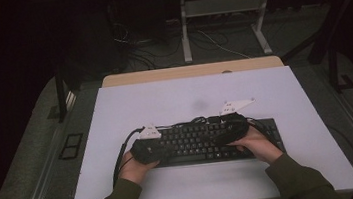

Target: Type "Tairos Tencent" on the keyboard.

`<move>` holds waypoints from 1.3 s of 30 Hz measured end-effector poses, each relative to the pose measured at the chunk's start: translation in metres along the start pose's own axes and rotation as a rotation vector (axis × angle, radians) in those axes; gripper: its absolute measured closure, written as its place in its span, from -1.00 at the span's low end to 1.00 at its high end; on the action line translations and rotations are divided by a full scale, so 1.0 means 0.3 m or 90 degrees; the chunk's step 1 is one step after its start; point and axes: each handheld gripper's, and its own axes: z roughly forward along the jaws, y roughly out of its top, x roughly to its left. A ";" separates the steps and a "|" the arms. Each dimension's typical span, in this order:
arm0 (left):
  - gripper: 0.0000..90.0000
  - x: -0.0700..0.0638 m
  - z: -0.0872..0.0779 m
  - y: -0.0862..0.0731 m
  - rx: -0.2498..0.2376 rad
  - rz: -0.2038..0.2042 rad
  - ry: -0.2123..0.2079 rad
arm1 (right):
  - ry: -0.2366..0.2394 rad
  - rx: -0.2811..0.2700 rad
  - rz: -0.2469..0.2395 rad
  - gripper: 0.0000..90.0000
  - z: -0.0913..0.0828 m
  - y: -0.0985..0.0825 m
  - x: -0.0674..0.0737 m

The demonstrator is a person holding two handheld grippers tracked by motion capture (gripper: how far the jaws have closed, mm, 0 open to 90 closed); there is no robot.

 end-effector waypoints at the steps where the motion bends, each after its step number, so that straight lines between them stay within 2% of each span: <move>1: 0.97 0.000 -0.002 0.003 -0.004 0.003 -0.001 | 0.000 0.000 0.000 -0.58 0.000 0.000 0.000; 20: 0.97 0.020 -0.024 0.021 -0.012 -0.004 0.004 | 0.001 0.002 0.000 -0.58 0.001 0.000 0.002; 27: 0.97 0.049 -0.030 0.028 -0.014 -0.004 0.017 | 0.000 0.002 0.000 -0.58 0.002 -0.001 0.001; 34: 0.97 0.088 -0.024 0.021 -0.017 -0.019 0.027 | 0.001 0.002 0.000 -0.58 0.003 -0.001 0.001; 39: 0.97 0.101 -0.009 0.020 -0.014 -0.025 0.029 | 0.002 0.003 0.002 -0.58 0.005 -0.002 0.001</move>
